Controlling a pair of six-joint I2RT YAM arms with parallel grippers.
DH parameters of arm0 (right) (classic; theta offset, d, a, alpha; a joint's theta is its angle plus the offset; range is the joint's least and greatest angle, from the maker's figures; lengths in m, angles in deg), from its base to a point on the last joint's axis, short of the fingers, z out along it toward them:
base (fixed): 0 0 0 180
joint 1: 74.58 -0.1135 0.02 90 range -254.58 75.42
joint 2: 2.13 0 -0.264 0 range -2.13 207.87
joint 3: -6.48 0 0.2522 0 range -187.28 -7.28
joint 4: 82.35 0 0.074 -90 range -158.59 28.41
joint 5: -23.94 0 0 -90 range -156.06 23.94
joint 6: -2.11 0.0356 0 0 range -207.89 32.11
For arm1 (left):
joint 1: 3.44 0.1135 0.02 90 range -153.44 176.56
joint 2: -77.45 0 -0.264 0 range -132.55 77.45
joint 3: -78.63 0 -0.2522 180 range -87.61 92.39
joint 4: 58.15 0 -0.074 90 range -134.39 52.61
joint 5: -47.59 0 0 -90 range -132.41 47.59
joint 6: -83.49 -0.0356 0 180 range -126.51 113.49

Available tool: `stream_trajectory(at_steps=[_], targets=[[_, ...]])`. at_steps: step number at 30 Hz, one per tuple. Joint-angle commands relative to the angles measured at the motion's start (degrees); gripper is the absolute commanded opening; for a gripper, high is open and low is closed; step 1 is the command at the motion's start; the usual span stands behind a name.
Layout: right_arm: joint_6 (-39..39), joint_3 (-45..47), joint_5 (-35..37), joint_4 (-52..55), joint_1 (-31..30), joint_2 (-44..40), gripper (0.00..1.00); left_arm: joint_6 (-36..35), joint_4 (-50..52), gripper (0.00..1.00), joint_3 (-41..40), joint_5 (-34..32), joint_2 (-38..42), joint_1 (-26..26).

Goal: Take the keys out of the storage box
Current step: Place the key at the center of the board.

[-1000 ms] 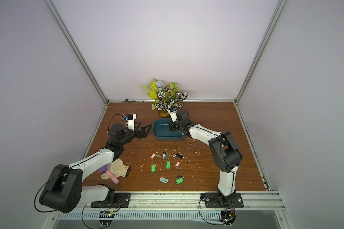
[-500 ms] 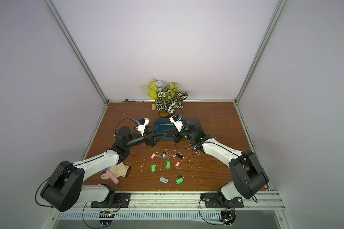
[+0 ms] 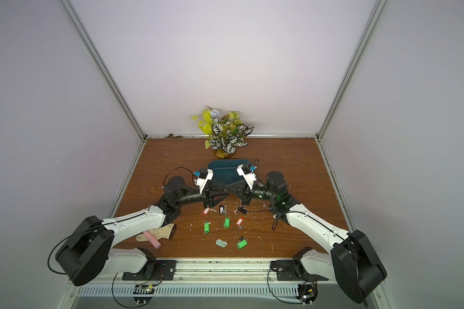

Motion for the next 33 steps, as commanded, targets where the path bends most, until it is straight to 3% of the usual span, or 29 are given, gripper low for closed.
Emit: stream_trajectory(at_steps=[1, 7, 11, 14, 16, 18, 20, 22, 25, 30, 33], targets=[[1.5, 0.3, -1.1, -2.7, -0.2, -2.1, 0.00, -0.5, -1.5, 0.42, 0.5, 0.9, -0.5, -1.4], [1.5, 1.2, 0.2, -2.0, -0.2, -4.0, 0.00, 0.4, -1.2, 0.00, 0.2, 0.6, 0.6, -2.1], [1.8, 1.9, 1.6, -1.8, -0.2, -4.8, 0.02, 0.2, 1.1, 0.00, -0.6, -1.5, 2.6, -3.0], [1.8, 2.7, 3.2, -1.6, -0.2, -6.2, 0.25, -0.2, 5.9, 0.00, -1.6, -5.5, 5.5, -3.9], [1.3, 3.4, 5.2, -1.1, -0.2, -7.8, 0.30, 0.1, 10.8, 0.00, -2.7, -10.2, 8.1, -4.7], [0.2, 4.1, 9.1, 0.7, -0.2, -9.9, 0.44, 2.0, 16.7, 0.00, -4.2, -16.3, 11.2, -5.6], [-1.1, 5.0, 15.0, 2.9, -0.2, -12.5, 0.66, 4.9, 23.6, 0.00, -6.3, -22.0, 14.6, -7.3], [-2.1, 6.1, 20.0, 4.4, -0.2, -15.0, 0.99, 7.0, 30.8, 0.00, -7.7, -29.2, 17.9, -11.9], [-3.1, 7.5, 27.8, 6.4, -0.2, -18.1, 1.00, 11.7, 38.3, 0.00, -9.7, -36.2, 21.1, -19.2], [-4.5, 7.2, 32.2, 9.8, -0.3, -18.7, 1.00, 19.5, 47.1, 0.00, -14.2, -38.8, 24.5, -27.5], [-4.4, 7.1, 36.8, 11.7, -0.3, -18.6, 0.99, 23.0, 48.4, 0.00, -17.1, -38.5, 26.5, -29.4]])
